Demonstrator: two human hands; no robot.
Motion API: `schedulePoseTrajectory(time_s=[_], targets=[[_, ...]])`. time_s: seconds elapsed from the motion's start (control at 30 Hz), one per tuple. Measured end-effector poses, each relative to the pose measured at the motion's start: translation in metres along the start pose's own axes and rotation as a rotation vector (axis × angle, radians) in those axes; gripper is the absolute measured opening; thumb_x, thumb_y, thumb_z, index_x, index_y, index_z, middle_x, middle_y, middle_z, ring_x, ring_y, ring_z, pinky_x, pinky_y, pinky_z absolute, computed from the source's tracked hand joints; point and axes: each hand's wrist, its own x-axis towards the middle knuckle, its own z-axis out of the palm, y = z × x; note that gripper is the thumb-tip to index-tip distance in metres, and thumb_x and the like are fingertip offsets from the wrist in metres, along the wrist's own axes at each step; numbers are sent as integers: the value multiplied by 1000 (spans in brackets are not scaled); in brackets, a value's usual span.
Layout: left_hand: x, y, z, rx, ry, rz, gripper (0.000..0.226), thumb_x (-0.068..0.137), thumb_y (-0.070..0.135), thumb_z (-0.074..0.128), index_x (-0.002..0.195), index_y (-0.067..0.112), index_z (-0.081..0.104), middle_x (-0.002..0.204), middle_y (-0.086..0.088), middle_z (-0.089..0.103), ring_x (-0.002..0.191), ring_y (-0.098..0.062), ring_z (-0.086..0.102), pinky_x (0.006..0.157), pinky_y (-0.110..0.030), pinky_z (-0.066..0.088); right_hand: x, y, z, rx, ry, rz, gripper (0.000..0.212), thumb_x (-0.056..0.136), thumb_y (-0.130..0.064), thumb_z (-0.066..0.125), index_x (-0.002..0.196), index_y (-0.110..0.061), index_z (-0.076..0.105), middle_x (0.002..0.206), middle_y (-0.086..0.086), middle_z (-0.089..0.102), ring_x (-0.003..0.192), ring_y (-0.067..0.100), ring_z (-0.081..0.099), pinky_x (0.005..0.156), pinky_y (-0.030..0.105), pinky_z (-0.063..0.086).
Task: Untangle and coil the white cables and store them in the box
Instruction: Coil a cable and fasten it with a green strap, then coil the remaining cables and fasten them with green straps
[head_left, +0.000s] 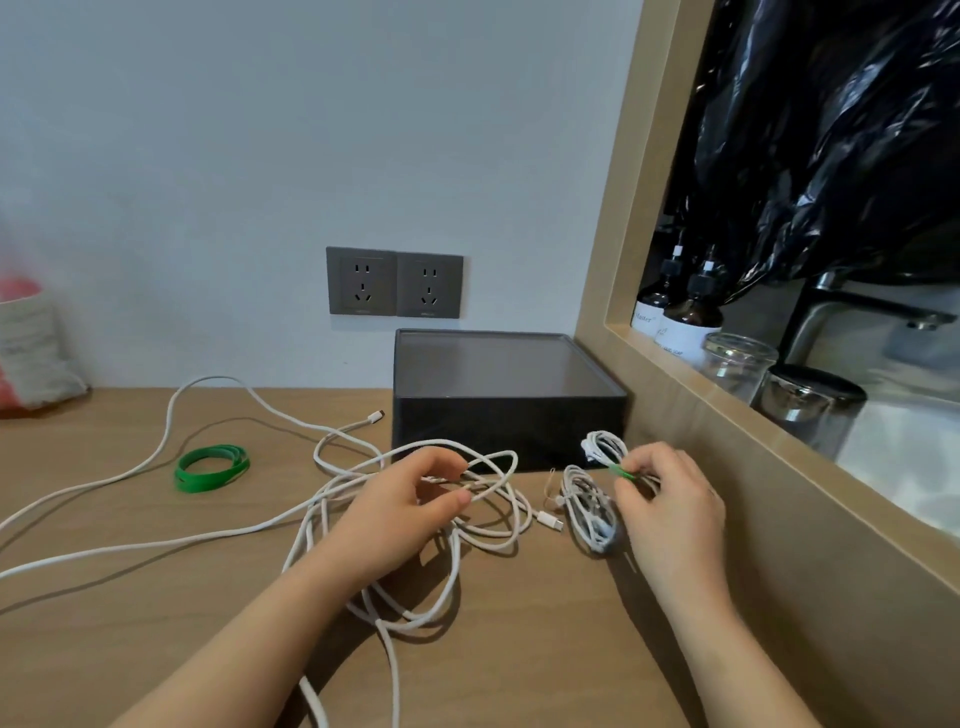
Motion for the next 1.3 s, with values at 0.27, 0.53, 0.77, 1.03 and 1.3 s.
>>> schedulePoseTrajectory(time_s=[0.27,0.53,0.77,1.03,1.3], targets=[[-4,10,10,186,-52,-11,18,92,32,57,109,35,53,104,15,59,90,1,59,66,-8,46,-2,20,13,-338,-330,17,32,87,3,45,111,-8,64,117,5,60,111,22,49,90,30,36],[-10,14,9,299,-117,4,30,89,38,60,118,36,51,118,15,53,107,-2,52,81,-9,41,-7,16,13,-440,-408,51,41,101,-28,28,140,-28,41,145,-8,42,140,13,23,113,32,17],[-19,16,11,268,-50,6,43,92,36,56,132,32,41,127,15,48,106,2,48,89,-13,41,-17,-3,13,-451,-438,-8,54,100,-43,23,150,-32,7,159,-4,0,145,20,-12,116,39,-1],[-31,3,-26,252,233,-83,16,96,20,48,99,32,58,94,13,63,86,-1,59,78,-23,51,-28,-76,28,146,-627,-144,32,97,-30,44,127,-34,53,124,-21,50,123,0,39,109,31,31],[-22,-53,-79,673,402,-244,27,90,15,46,107,26,63,115,0,61,105,-18,54,90,-32,45,-26,-84,75,-207,-887,-282,44,90,-46,51,133,-40,44,147,-16,33,137,10,25,113,38,17]])
